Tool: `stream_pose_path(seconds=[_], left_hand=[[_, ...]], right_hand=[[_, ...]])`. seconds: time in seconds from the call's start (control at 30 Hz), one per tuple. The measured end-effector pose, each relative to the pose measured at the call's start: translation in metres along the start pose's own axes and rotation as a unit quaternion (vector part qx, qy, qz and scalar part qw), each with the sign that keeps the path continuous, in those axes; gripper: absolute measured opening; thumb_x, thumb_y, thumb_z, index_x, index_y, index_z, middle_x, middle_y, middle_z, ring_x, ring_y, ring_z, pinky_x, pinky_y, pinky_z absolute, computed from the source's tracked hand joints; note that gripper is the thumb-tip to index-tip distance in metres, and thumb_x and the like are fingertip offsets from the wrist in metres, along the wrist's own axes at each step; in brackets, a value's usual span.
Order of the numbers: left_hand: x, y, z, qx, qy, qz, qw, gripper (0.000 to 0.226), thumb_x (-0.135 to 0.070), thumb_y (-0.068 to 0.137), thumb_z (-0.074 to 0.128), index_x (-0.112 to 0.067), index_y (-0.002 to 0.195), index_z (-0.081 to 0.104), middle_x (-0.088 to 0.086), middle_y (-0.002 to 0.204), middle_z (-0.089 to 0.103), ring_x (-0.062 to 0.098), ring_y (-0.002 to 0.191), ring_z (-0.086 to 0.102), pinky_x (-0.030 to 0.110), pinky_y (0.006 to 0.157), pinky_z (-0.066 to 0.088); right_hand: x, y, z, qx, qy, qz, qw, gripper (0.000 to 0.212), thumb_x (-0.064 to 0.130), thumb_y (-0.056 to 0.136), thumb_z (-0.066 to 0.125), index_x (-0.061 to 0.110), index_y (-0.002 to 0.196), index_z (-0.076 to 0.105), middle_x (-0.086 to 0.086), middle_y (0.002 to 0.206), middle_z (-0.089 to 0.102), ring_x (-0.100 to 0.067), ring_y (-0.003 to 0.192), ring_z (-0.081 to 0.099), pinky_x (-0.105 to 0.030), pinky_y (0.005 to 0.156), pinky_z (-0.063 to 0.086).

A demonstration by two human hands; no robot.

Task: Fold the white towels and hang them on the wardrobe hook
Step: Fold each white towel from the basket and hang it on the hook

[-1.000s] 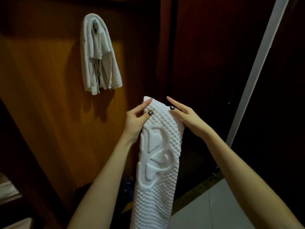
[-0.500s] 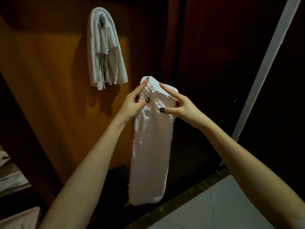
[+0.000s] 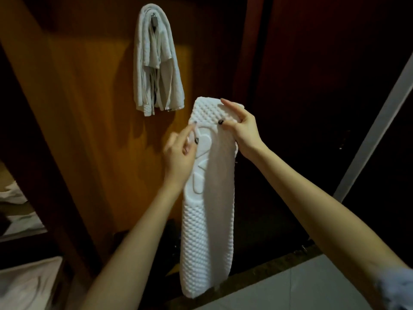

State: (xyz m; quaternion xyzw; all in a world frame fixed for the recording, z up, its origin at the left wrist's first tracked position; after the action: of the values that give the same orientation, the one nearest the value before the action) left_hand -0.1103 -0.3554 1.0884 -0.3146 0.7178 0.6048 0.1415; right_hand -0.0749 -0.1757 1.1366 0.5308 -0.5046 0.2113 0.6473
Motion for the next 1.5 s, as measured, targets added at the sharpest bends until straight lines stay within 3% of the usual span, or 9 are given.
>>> stream_pose_path(seconds=[0.17, 0.3, 0.47, 0.67, 0.87, 1.0, 1.27, 1.4, 1.5], left_hand=[[0.021, -0.127, 0.103, 0.159, -0.202, -0.257, 0.932, 0.055, -0.022, 0.101, 0.045, -0.06, 0.135, 0.025, 0.007, 0.083, 0.07, 0.02, 0.07, 0.068, 0.035, 0.065, 0.058], [0.053, -0.178, 0.173, 0.139, -0.356, -0.516, 0.767, 0.056, -0.039, 0.103, 0.031, -0.025, 0.153, 0.011, 0.02, 0.131, 0.056, 0.028, 0.094, 0.069, 0.031, 0.065, 0.058], [0.071, -0.164, 0.19, -0.017, -0.469, -0.496, 0.731, 0.056, -0.047, 0.099, 0.04, -0.05, 0.147, 0.011, 0.009, 0.133, 0.052, 0.027, 0.099, 0.068, 0.046, 0.083, 0.056], [0.078, -0.154, 0.206, -0.222, -0.586, -0.549, 0.553, 0.048, -0.037, 0.095, 0.053, -0.038, 0.14, 0.036, 0.019, 0.13, 0.055, 0.033, 0.108, 0.063, 0.045, 0.08, 0.057], [0.068, -0.137, 0.209, -0.329, -0.602, -0.527, 0.502, 0.059, -0.011, 0.087, 0.065, -0.034, 0.133, 0.036, 0.018, 0.126, 0.051, 0.037, 0.11, 0.057, 0.046, 0.08, 0.055], [0.064, -0.118, 0.197, -0.366, -0.586, -0.499, 0.523, 0.065, 0.008, 0.084, 0.056, -0.029, 0.134, 0.039, 0.014, 0.135, 0.045, 0.028, 0.113, 0.052, 0.037, 0.072, 0.05], [0.057, -0.075, 0.124, -0.301, -0.483, -0.395, 0.721, 0.055, 0.008, 0.086, 0.056, -0.025, 0.129, 0.054, 0.004, 0.133, 0.053, 0.02, 0.115, 0.057, 0.024, 0.071, 0.056], [0.068, -0.064, 0.105, -0.199, -0.362, -0.459, 0.787, 0.062, 0.002, 0.088, 0.056, -0.027, 0.142, 0.044, 0.004, 0.137, 0.053, 0.019, 0.113, 0.056, 0.024, 0.071, 0.047], [0.081, -0.06, 0.082, -0.165, -0.315, -0.476, 0.804, 0.063, 0.002, 0.087, 0.056, -0.024, 0.142, 0.044, 0.008, 0.133, 0.056, 0.02, 0.109, 0.059, 0.023, 0.067, 0.049]], right_hand=[[-0.004, 0.011, 0.001, 0.015, 0.008, -0.004, 1.0, 0.063, -0.012, 0.085, 0.051, 0.011, 0.144, 0.045, 0.002, 0.132, 0.056, 0.007, 0.101, 0.059, -0.029, 0.099, 0.05], [0.0, 0.02, -0.013, -0.001, 0.02, -0.03, 0.999, 0.067, -0.011, 0.087, 0.048, 0.007, 0.15, 0.031, -0.004, 0.145, 0.043, 0.01, 0.104, 0.058, -0.019, 0.095, 0.05], [-0.003, 0.031, -0.028, 0.001, 0.028, -0.044, 0.999, 0.061, -0.001, 0.097, 0.045, 0.008, 0.153, 0.022, -0.011, 0.159, 0.024, -0.019, 0.145, 0.027, -0.035, 0.117, 0.03], [-0.016, 0.038, -0.051, -0.003, 0.01, -0.04, 0.999, 0.058, -0.002, 0.097, 0.039, 0.01, 0.152, 0.024, -0.008, 0.159, 0.024, -0.017, 0.146, 0.022, -0.04, 0.121, 0.02], [-0.029, 0.044, -0.094, -0.021, 0.031, -0.042, 0.998, 0.063, -0.001, 0.096, 0.039, 0.014, 0.154, 0.018, 0.009, 0.15, 0.033, -0.003, 0.134, 0.04, -0.03, 0.109, 0.041], [-0.03, 0.06, -0.126, -0.059, -0.005, -0.081, 0.995, 0.068, -0.006, 0.092, 0.04, 0.007, 0.154, 0.014, 0.002, 0.134, 0.038, 0.023, 0.115, 0.029, 0.005, 0.079, 0.028], [-0.081, 0.064, -0.148, -0.095, -0.025, -0.008, 0.995, 0.071, 0.008, 0.086, 0.054, 0.03, 0.15, 0.034, 0.026, 0.127, 0.046, 0.025, 0.094, 0.051, -0.011, 0.085, 0.047], [-0.103, 0.067, -0.144, -0.131, 0.002, 0.056, 0.99, 0.075, -0.007, 0.085, 0.049, 0.023, 0.151, 0.032, -0.007, 0.142, 0.05, 0.003, 0.082, 0.063, -0.013, 0.069, 0.052], [-0.122, 0.058, -0.125, -0.118, -0.002, 0.087, 0.989, 0.065, -0.01, 0.086, 0.05, 0.013, 0.146, 0.042, -0.015, 0.127, 0.06, -0.021, 0.104, 0.064, -0.026, 0.087, 0.055]])
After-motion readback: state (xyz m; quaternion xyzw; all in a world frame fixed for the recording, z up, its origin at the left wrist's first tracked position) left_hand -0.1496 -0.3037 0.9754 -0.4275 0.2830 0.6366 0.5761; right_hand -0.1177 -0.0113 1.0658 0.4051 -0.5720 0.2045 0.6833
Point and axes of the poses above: each hand's wrist, its own y-axis towards the middle knuckle, its own z-axis out of the palm, x = y × z, the point moved 10 cm from there along y, towards the middle knuckle
